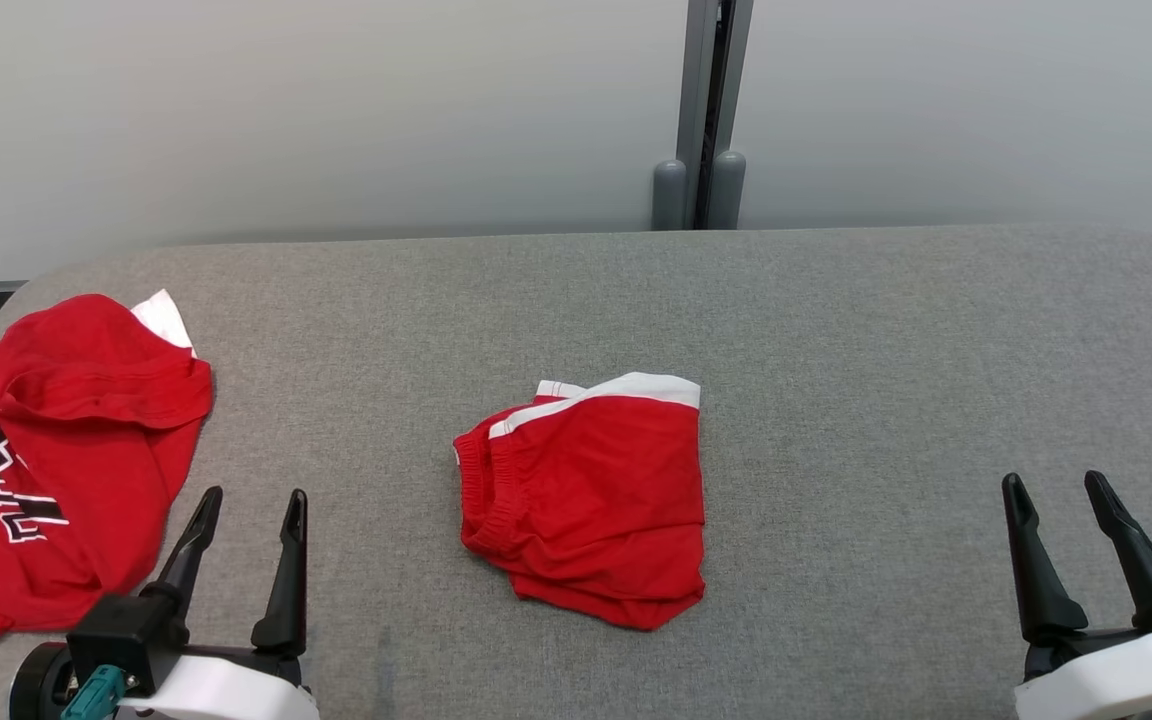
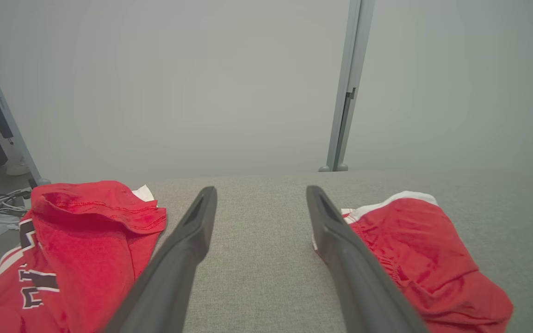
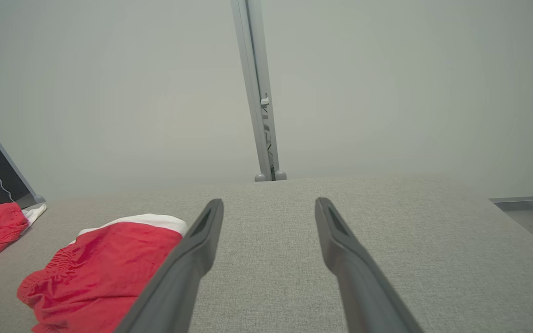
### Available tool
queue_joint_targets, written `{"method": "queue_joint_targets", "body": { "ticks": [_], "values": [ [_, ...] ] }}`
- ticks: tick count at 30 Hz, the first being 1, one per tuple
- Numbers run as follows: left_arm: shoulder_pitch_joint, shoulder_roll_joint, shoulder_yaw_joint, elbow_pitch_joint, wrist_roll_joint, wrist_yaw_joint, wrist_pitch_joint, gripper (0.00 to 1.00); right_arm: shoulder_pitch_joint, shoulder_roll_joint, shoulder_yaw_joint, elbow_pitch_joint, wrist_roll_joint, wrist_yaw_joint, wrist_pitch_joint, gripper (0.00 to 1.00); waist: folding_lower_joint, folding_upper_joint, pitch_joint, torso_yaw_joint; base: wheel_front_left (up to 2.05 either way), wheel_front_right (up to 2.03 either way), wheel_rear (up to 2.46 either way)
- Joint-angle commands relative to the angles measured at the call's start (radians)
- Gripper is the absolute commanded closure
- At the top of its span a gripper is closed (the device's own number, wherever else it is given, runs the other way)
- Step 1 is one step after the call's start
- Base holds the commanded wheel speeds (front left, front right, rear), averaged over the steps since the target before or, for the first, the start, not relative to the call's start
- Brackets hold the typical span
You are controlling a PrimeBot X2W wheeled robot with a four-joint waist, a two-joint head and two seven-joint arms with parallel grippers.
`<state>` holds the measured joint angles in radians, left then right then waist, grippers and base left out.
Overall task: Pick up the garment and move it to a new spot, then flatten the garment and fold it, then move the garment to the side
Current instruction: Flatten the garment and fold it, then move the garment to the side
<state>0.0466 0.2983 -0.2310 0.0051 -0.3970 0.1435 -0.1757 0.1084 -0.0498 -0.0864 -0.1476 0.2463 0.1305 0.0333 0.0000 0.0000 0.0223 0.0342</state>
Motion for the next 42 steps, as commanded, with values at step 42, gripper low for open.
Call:
{"method": "queue_joint_targets", "body": {
  "ticks": [42],
  "values": [
    [-0.223, -0.083, -0.052, 0.091, -0.011, -0.057, -0.078, 0.00, -0.223, -0.086, 0.175, 0.408, 0.080, 0.001, -0.067, 0.00, 0.0000, 0.0000, 0.182, 0.303, 0.00, 0.00, 0.00]
  ]
}}
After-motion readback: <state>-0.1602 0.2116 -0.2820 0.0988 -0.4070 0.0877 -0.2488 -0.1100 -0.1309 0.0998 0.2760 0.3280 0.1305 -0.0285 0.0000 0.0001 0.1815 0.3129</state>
